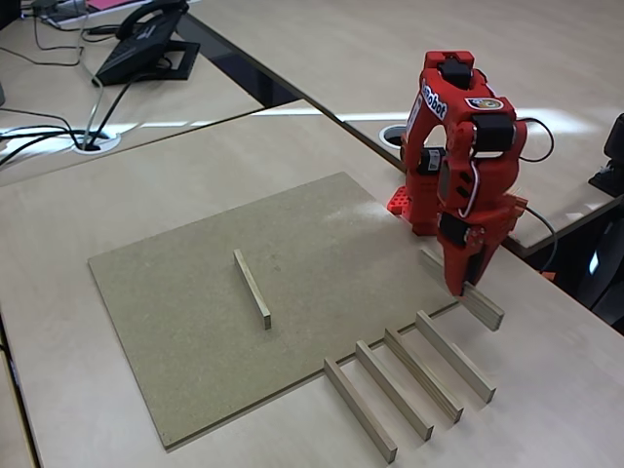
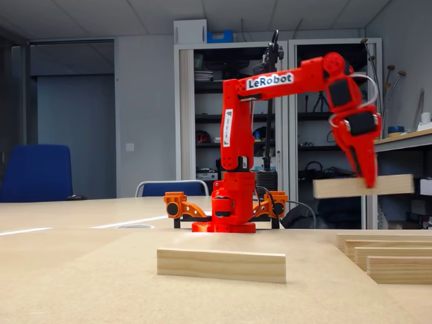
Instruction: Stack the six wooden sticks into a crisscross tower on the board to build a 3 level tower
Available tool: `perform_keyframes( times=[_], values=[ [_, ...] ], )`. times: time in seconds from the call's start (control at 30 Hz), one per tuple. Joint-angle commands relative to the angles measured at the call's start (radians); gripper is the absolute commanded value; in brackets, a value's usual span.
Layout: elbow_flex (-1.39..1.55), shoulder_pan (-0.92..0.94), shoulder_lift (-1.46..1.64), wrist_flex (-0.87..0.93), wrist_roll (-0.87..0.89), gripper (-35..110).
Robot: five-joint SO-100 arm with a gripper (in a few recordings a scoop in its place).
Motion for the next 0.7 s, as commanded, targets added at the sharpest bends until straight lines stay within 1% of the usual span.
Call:
perform_keyframes(
  times=[0.0, 0.2, 0.33, 0.5, 0.67],
  values=[
    [0.031, 0.112, 0.11, 0.041, -0.118, 0],
    [0.264, 0.344, 0.204, -0.018, -0.379, 0],
    [0.36, 0.482, 0.235, -0.052, -0.52, 0],
    [0.417, 0.618, 0.247, -0.071, -0.655, 0],
    [0.46, 0.709, 0.233, -0.137, -0.736, 0]
  ],
)
